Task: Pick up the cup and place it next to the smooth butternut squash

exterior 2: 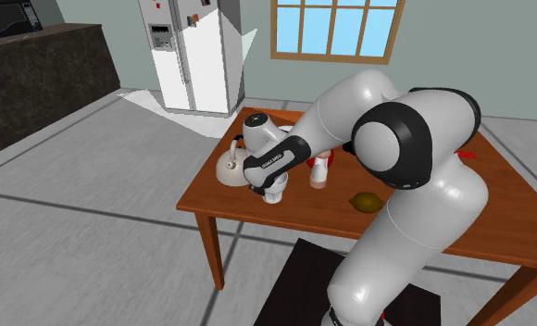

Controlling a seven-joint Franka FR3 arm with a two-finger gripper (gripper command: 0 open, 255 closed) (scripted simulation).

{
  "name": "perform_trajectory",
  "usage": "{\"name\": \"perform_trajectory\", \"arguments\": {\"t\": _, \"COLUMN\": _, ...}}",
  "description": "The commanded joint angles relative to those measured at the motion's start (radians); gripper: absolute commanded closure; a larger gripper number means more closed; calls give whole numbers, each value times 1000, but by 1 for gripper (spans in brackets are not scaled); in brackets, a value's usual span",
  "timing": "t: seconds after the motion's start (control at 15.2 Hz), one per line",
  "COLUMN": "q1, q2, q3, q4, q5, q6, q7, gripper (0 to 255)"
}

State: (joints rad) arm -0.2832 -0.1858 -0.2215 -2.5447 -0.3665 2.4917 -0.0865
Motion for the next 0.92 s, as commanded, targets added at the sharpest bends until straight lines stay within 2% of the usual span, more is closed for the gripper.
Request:
{"name": "perform_trajectory", "arguments": {"t": 0.0, "q1": 0, "q2": 0, "q3": 0, "q4": 0, "q5": 0, "q6": 0, "q7": 0, "gripper": 255}}
{"name": "perform_trajectory", "arguments": {"t": 0.46, "q1": 0, "q2": 0, "q3": 0, "q4": 0, "q5": 0, "q6": 0, "q7": 0, "gripper": 255}}
{"name": "perform_trajectory", "arguments": {"t": 0.86, "q1": 6, "q2": -58, "q3": 5, "q4": 33, "q5": 19, "q6": -90, "q7": -23, "gripper": 255}}
